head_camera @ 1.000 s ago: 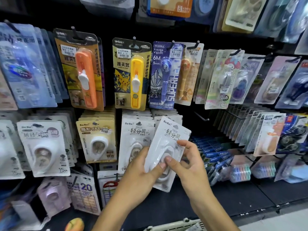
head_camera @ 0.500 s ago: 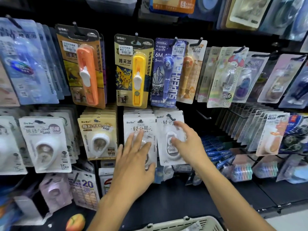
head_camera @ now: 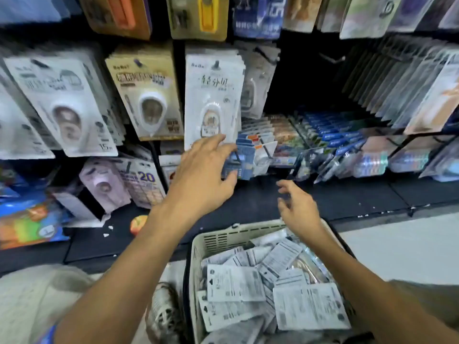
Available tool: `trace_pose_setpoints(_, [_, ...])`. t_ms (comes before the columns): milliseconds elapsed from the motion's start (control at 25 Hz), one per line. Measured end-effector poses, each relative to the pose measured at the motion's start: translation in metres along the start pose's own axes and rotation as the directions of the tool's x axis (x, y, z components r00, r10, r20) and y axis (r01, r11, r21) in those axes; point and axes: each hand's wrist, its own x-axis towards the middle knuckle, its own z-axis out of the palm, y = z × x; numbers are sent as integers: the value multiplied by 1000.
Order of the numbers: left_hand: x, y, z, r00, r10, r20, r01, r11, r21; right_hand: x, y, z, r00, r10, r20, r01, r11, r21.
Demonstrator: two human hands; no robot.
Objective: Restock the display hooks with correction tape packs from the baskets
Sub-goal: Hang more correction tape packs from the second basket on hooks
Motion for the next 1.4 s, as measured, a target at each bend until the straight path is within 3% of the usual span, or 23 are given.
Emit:
trace_pose_setpoints(40, [-9,-2,13,987,16,158,-17,1000,2,-20,16,15,991,38,132,-26,995,-95])
trace_pose_setpoints(80, [-19,-4,27,931,24,363,-37,999,29,-38,29,28,949,75,307,-8,977,-214])
trace_pose_setpoints(120, [-32,-6,43,820,11,572,-61,996,69,-55,42,40,869,107,484,64,944,-323])
trace_pose_setpoints(160, [-46,-10,59,668,-26,744,-87,990,113,-71,54,49,776,118,619,173,905,-389])
trace_pose_setpoints(240, [-76,-20,88,386,-140,912,-125,971,202,-92,78,60,656,140,741,325,834,-445])
trace_pose_setpoints(280, [-88,-25,99,308,-182,934,-142,962,234,-96,89,58,635,165,755,353,807,-473])
trace_pose_setpoints(320, [-98,-30,107,271,-202,941,-154,956,249,-96,99,55,623,199,756,375,773,-512])
trace_pose_setpoints(440, [-109,-39,122,298,-178,938,-171,957,236,-85,117,45,591,322,740,344,729,-592])
trace_pose_setpoints(560, [-108,-42,132,326,-156,932,-174,960,221,-88,103,55,643,262,720,293,784,-547])
trace_pose_setpoints(680, [-106,-47,145,341,-162,926,-105,972,209,-104,83,74,653,355,669,369,622,-691])
trace_pose_setpoints(760, [-105,-55,155,359,-169,918,-52,978,200,-106,79,80,643,427,635,352,572,-741])
trace_pose_setpoints(920, [-111,-73,177,430,-229,873,80,973,216,-102,83,80,553,526,646,271,619,-737])
trace_pose_setpoints(1080, [-129,-71,200,412,-284,866,95,958,269,-111,87,73,585,516,626,244,625,-742])
trace_pose_setpoints(1200, [-138,-64,212,487,-327,810,87,941,327,-103,88,62,580,476,662,253,667,-701])
trace_pose_setpoints(1280, [-139,-60,217,501,-339,796,62,932,358,-86,90,52,525,456,719,113,799,-590])
trace_pose_setpoints(1360, [-140,-59,219,490,-333,806,43,932,359,-68,92,39,475,427,769,-229,904,-361])
trace_pose_setpoints(1400, [-140,-59,220,478,-329,815,46,935,350,-63,92,34,457,424,782,-419,878,-231])
